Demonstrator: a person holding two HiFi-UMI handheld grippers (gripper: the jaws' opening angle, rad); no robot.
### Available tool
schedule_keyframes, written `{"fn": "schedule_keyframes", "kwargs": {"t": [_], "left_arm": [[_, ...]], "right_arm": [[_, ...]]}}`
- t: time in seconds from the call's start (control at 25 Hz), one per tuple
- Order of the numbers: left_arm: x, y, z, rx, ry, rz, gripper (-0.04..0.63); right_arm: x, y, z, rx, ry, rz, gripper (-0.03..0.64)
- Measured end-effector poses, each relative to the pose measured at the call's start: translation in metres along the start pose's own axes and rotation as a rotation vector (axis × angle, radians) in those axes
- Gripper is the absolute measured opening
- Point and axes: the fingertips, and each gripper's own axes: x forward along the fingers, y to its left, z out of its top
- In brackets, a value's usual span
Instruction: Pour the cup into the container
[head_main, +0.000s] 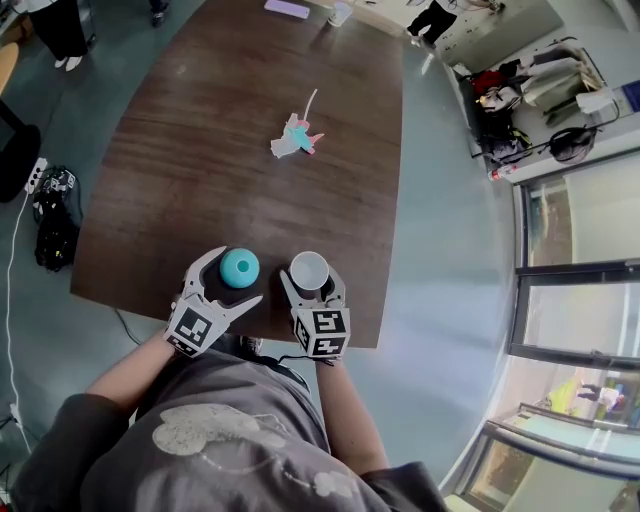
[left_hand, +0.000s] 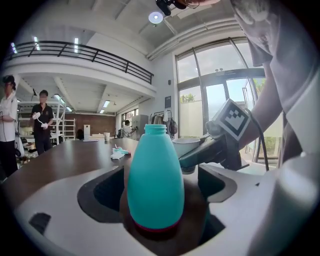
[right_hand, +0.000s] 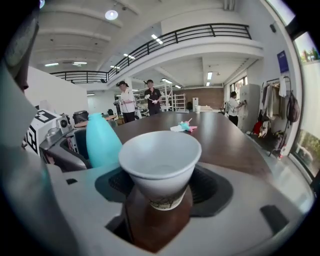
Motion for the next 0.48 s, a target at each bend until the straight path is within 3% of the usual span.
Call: {"fn": "schedule_keyframes", "kwargs": {"t": [0.16, 0.48], "left_arm": [[-0.015, -0.002, -0.004, -0.006, 0.008, 0.033, 0.448], [-0.047, 0.013, -0.009, -0.107, 0.013, 0.137, 0.446]], "right_arm": [[0.002, 0.007, -0.008, -0.033, -0.004, 0.021, 0.307], [0.005, 0.01, -0.019, -0.043, 0.0, 0.039, 0.307]]}}
